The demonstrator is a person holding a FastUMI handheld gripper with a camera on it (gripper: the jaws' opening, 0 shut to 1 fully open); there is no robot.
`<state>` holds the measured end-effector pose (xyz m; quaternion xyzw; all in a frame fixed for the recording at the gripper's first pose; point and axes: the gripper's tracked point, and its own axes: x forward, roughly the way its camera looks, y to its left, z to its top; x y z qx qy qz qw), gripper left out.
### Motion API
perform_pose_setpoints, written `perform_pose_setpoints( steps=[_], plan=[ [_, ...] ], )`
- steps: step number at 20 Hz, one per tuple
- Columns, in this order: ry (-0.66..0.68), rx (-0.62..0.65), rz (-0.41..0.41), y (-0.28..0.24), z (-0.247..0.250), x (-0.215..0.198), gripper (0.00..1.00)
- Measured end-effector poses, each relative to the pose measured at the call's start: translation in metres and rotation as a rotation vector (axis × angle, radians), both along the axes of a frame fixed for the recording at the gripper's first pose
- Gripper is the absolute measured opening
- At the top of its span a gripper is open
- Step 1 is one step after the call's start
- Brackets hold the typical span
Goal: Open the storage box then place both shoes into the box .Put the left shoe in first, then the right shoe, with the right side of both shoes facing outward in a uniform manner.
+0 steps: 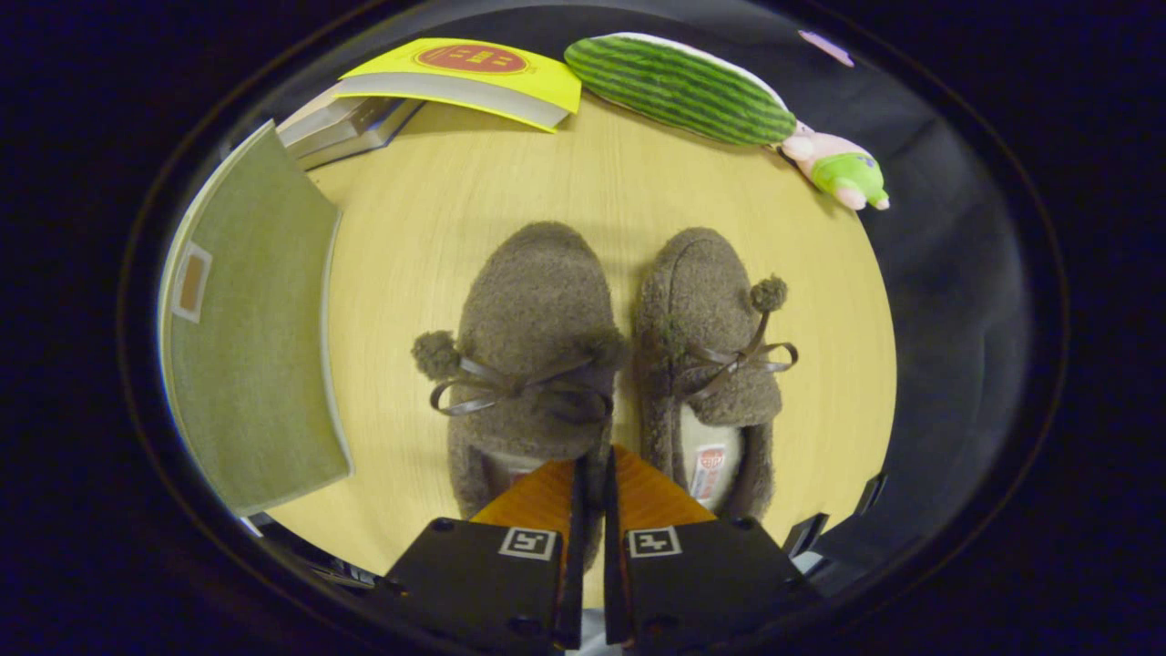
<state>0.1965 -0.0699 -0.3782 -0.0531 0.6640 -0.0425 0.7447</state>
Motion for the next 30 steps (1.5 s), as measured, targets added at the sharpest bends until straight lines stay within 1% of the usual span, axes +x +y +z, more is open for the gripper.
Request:
perform_pose_setpoints(
  steps=[1,3,5,6,14,19,23,30],
  plan=[
    [0.001,0.012,-0.013,-0.004,-0.003,0.0,0.09],
    [0.01,0.043,-0.028,-0.007,-0.001,-0.001,0.06],
    [0.004,0.134,-0.06,0.004,0.008,0.0,0.07],
    [0.003,0.151,-0.08,0.006,0.015,-0.002,0.06],
    [-0.045,0.103,-0.081,0.0,0.059,-0.006,0.07],
    [-0.094,0.178,-0.096,0.025,0.103,-0.003,0.06],
    [-0.147,0.196,-0.067,0.049,0.144,0.002,0.06],
    [-0.24,0.22,0.032,0.107,0.205,0.0,0.06]
  ],
)
